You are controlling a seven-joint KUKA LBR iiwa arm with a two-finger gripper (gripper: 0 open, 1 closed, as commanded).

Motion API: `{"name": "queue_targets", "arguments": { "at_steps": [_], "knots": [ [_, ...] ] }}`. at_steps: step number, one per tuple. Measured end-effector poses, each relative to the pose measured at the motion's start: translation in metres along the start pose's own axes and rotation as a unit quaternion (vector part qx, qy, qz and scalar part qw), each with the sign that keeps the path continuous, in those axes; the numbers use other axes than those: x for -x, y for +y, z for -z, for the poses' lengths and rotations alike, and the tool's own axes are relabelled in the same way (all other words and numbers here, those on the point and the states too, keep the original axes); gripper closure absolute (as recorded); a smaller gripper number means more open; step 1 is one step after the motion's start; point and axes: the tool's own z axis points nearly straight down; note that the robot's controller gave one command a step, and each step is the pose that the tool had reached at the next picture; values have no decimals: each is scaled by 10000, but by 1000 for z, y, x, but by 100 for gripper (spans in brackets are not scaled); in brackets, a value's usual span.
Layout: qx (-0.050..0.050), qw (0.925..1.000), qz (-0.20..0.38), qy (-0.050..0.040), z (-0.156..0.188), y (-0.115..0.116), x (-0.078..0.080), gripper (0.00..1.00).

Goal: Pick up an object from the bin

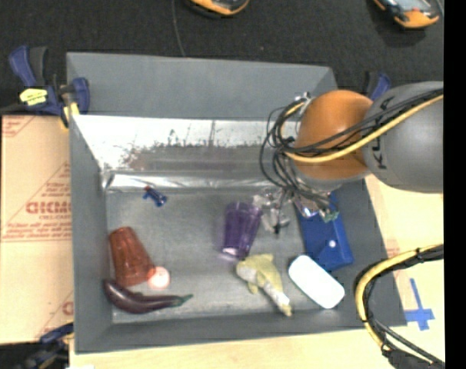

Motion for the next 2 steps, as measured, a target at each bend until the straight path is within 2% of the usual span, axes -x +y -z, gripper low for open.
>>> {"name": "queue_targets", "arguments": {
  "at_steps": [1,2],
  "knots": [
    [-3,10000,-57,29,37,-4,3,100],
    [-22,10000,-60,-1,88,-4,8,100]
  ]
}}
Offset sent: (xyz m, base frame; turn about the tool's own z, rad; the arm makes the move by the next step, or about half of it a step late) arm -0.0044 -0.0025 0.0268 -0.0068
